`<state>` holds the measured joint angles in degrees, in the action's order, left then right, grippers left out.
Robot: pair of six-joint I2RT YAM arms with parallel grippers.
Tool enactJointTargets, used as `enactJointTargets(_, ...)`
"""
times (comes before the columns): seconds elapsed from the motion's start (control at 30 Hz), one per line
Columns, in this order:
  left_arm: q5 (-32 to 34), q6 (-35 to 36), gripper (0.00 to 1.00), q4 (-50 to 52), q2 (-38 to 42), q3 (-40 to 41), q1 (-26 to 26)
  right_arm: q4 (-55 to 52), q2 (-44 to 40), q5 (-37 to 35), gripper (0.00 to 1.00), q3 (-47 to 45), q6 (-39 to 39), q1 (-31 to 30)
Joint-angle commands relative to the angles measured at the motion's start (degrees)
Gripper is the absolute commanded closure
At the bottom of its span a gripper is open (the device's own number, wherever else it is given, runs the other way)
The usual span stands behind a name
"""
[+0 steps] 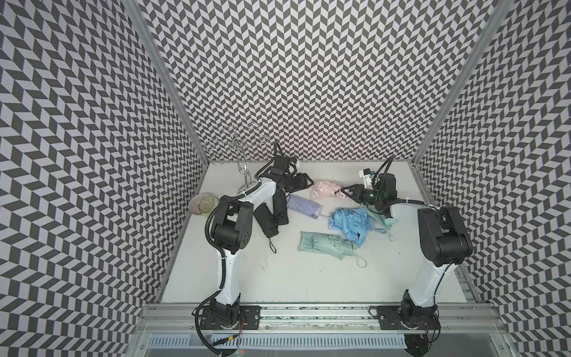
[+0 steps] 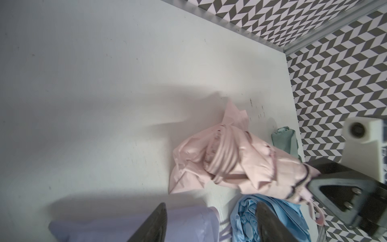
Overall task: Take umbrellas out of sleeves
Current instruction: Place the umbrella in the umbrella sleeve.
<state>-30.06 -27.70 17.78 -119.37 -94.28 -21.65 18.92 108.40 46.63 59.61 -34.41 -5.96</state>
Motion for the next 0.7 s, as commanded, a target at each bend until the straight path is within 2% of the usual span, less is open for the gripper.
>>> enactJointTargets(0.0,0.31,1.49,0.32,1.07,5.59,2.40,-2.34,4.44,1.39,0.38,1.00,2.58,3.05,-0.10)
enactJointTargets(0.13,1.53,2.44,0.31,2.43,11.48,6.44,-4.85,1.27,3.15,-1.40,0.88,3.10,6.09,0.59)
enactJointTargets(0.2,1.41,2.60,0.30,2.17,15.22,9.78,-5.75,-1.42,3.68,-2.79,0.71,4.04,7.96,0.68)
enactJointTargets(0.3,1.11,2.58,0.29,2.11,20.56,14.88,-6.04,-4.82,3.60,-4.39,0.52,5.20,11.26,0.63)
enactJointTargets(0.37,1.05,3.02,0.28,2.38,24.04,17.86,-6.11,-8.48,2.97,-5.56,0.45,6.81,14.45,0.61)
enactJointTargets(0.53,1.67,4.15,0.22,3.70,32.17,22.39,-6.06,-18.04,-3.00,-11.76,0.26,10.19,24.10,0.02)
enactJointTargets(0.63,1.82,4.31,0.20,4.82,36.20,23.70,-6.11,-24.55,-7.42,-17.59,0.07,11.73,30.84,-1.81)
enactJointTargets(0.67,1.77,4.55,0.19,5.07,37.69,24.31,-6.04,-26.95,-8.66,-19.32,0.07,12.49,33.08,-2.84)
